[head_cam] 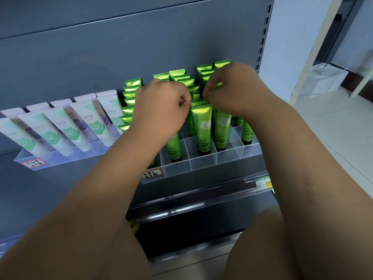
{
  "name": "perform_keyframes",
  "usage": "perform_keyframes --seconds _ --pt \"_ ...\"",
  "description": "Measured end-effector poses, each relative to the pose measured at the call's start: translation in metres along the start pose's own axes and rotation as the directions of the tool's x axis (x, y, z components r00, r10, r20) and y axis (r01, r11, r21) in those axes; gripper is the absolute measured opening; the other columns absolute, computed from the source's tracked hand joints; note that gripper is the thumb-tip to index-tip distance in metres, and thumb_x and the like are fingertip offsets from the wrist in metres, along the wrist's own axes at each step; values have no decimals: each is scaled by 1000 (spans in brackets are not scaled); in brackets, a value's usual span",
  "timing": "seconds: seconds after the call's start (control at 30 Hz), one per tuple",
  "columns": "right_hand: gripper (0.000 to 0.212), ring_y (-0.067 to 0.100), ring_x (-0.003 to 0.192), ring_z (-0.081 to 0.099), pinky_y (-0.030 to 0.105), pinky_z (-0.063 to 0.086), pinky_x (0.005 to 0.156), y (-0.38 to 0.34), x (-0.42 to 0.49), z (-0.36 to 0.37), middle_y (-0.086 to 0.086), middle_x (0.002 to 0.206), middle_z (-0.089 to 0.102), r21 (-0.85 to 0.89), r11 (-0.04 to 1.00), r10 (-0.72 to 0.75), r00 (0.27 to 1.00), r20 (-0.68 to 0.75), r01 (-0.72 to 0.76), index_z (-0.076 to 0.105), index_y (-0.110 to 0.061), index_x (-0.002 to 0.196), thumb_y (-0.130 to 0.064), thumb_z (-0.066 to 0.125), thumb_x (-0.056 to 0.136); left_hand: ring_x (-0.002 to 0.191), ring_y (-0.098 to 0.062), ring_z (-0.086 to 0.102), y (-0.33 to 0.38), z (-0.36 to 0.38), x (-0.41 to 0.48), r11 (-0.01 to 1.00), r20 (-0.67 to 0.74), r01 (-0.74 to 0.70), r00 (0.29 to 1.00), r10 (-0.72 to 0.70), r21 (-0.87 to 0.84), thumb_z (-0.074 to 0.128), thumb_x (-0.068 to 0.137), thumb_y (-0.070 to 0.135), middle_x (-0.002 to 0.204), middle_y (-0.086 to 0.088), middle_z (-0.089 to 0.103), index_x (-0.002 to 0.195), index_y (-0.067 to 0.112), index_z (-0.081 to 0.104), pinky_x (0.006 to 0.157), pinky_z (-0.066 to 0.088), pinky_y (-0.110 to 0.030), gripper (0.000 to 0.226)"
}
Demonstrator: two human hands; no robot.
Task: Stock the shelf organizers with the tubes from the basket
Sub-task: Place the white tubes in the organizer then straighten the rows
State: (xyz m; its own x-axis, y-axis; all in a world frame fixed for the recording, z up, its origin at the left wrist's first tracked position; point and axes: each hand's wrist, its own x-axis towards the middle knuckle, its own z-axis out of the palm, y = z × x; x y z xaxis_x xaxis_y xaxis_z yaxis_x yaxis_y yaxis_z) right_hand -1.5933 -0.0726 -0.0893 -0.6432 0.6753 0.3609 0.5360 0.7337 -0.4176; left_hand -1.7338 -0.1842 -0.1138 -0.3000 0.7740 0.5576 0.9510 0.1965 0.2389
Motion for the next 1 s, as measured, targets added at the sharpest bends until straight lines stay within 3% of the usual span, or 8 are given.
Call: perform_keyframes --seconds 0.4,0.57,0.8,1.0 --pt "19 23 88 66 35 56 78 4 4 1 4 91 73 89 996 -1 997 -81 8 78 -18 89 -21 59 89 98 -24 64 -8 -11 7 999 -28 23 999 -24 -45 64 85 31 87 12 73 91 27 74 90 51 -49 12" --pt "19 24 87 66 33 53 77 -2 17 1 4 92 74 56 997 -44 992 -115 50 79 -17 90 -22 60 88 100 -23 63 -9 -15 25 997 7 78 997 -78 -14 65 88 24 93 12 75 97 30 74 91 51 -48 14" --pt "18 26 87 67 38 57 78 -1 32 6 8 90 73 -26 998 -66 997 -37 65 80 -16 87 -23 64 82 103 -27 66 2 -7 43 995 145 58 987 -69 78 60 81 15 98 5 75 90 32 73 92 52 -47 23" --pt "21 28 88 65 39 57 80 3 38 11 5 91 72 -133 987 -90 996 -13 87 78 -18 89 -20 58 85 103 -25 65 -6 -3 49 994 143 75 986 -86 84 61 80 13 95 8 73 89 32 72 93 52 -47 24"
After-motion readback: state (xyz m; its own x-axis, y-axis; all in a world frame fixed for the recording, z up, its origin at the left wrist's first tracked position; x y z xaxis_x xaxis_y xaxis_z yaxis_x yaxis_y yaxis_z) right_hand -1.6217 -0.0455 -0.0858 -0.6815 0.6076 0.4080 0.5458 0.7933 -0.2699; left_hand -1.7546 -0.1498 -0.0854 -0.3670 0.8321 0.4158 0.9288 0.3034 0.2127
